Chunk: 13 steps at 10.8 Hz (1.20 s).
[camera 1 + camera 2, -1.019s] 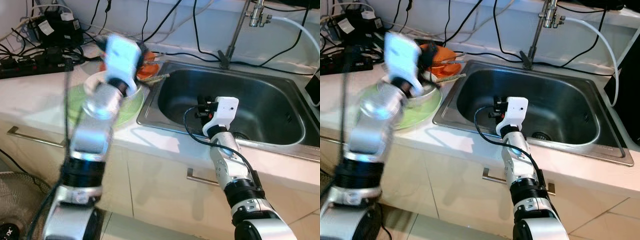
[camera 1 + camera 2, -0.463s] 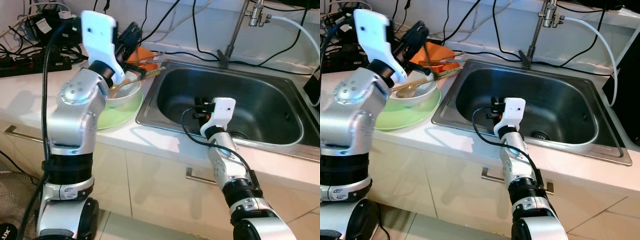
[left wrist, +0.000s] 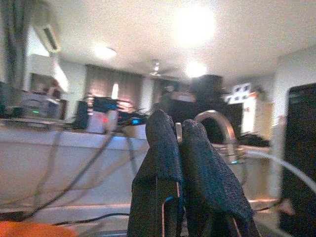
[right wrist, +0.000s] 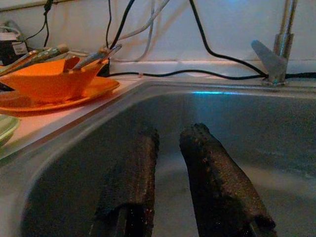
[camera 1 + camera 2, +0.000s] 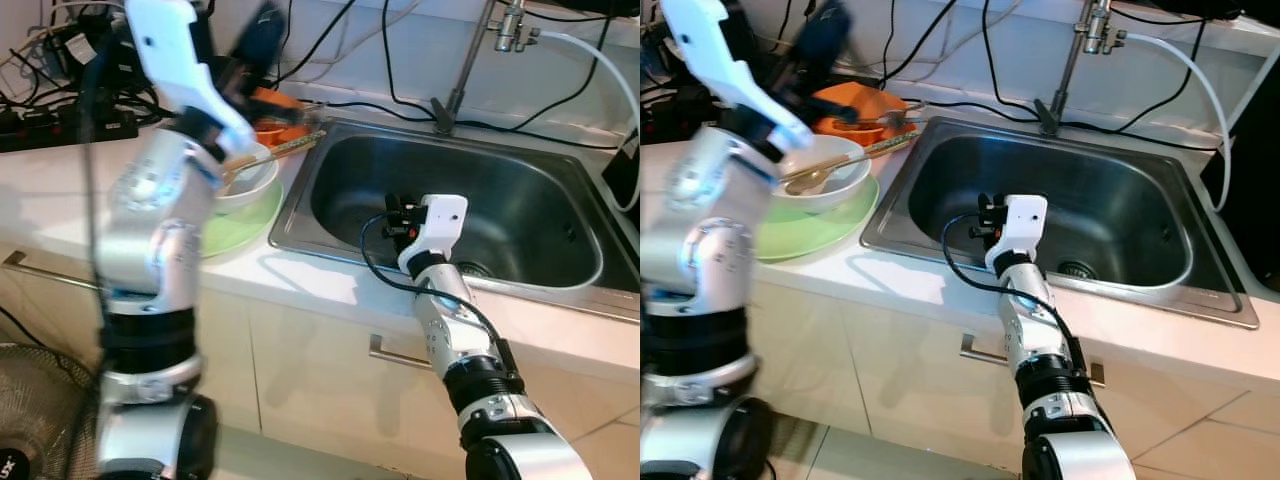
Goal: Kitchen organization
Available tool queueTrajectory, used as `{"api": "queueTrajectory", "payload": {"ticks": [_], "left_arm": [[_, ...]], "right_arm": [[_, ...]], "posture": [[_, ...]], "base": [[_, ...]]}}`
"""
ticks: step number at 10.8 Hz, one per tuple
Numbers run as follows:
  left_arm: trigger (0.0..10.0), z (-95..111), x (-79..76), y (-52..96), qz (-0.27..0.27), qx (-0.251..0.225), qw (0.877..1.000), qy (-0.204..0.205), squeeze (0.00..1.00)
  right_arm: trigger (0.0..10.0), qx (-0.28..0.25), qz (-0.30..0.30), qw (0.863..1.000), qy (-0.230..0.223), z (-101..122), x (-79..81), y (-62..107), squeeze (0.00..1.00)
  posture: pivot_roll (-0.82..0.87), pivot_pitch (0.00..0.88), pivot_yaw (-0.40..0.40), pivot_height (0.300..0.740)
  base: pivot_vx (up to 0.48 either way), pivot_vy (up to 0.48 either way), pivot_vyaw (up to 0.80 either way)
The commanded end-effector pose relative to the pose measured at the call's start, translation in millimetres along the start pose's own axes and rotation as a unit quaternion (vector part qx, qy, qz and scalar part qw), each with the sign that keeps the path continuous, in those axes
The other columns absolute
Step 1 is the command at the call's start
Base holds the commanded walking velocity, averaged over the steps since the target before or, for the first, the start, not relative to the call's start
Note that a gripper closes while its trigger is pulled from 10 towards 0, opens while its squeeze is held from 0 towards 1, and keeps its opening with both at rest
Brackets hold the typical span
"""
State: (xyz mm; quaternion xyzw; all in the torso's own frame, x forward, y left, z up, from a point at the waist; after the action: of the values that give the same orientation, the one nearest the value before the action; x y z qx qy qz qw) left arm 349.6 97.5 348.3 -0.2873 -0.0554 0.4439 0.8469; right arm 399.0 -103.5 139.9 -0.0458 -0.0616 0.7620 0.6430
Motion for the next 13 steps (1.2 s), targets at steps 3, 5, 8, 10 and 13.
{"api": "queueTrajectory", "payload": {"ticks": [3, 5, 8, 10, 13], "left_arm": [[10.0, -4, -14.8, -1.7, -0.038, -0.023, 0.997, 0.061, 0.0], [10.0, -39, -10.6, 1.5, -0.029, 0.003, 0.991, 0.128, 0.0], [10.0, -75, -4.0, 9.6, -0.015, 0.045, 0.985, 0.165, 0.0], [10.0, -78, -2.4, 9.5, -0.016, 0.046, 0.986, 0.16, 0.0], [10.0, -82, -1.7, 8.6, -0.018, 0.052, 0.987, 0.154, 0.0]], "right_arm": [[10.0, -0.011, -0.01, 1.0, 0.001, 6, -7.2, -2.3, 0.0], [10.0, -0.029, -0.016, 0.999, 0.008, 16, -16.0, -3.0, 1.0], [10.0, -0.06, -0.009, 0.997, 0.037, 36, -32.8, -4.6, 1.0], [10.0, -0.081, 0.009, 0.995, 0.056, 48, -35.0, -4.0, 0.0], [10.0, -0.111, 0.071, 0.988, 0.076, 67, -25.7, -2.0, 0.0]], "posture": [[0.22, 0.0, -0.039, 0.74], [0.21, 0.0, -0.034, 0.74], [0.2, 0.0, -0.024, 0.74], [0.19, 0.0, -0.017, 0.74], [0.18, 0.0, -0.006, 0.74]], "base": [[0.0, 0.0, 0.0], [0.0, 0.0, 0.0], [0.0, 0.0, 0.0], [0.0, 0.0, 0.0], [0.0, 0.0, 0.0]]}}
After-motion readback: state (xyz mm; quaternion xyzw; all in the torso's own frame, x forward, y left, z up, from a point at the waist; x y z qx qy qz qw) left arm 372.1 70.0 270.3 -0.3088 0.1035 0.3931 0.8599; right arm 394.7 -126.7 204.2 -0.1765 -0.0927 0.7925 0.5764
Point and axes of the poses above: a point about 5 cm out from each wrist's last joint towards the gripper, its own y axis pointing back from the gripper into the wrist, its own z axis along the axis of the wrist's last joint, x = y × z, the point moved 4 cm from there along -y, pointing out of the wrist towards the gripper, and after that the axes turned 8 degrees about y, right-handed, at the moved point
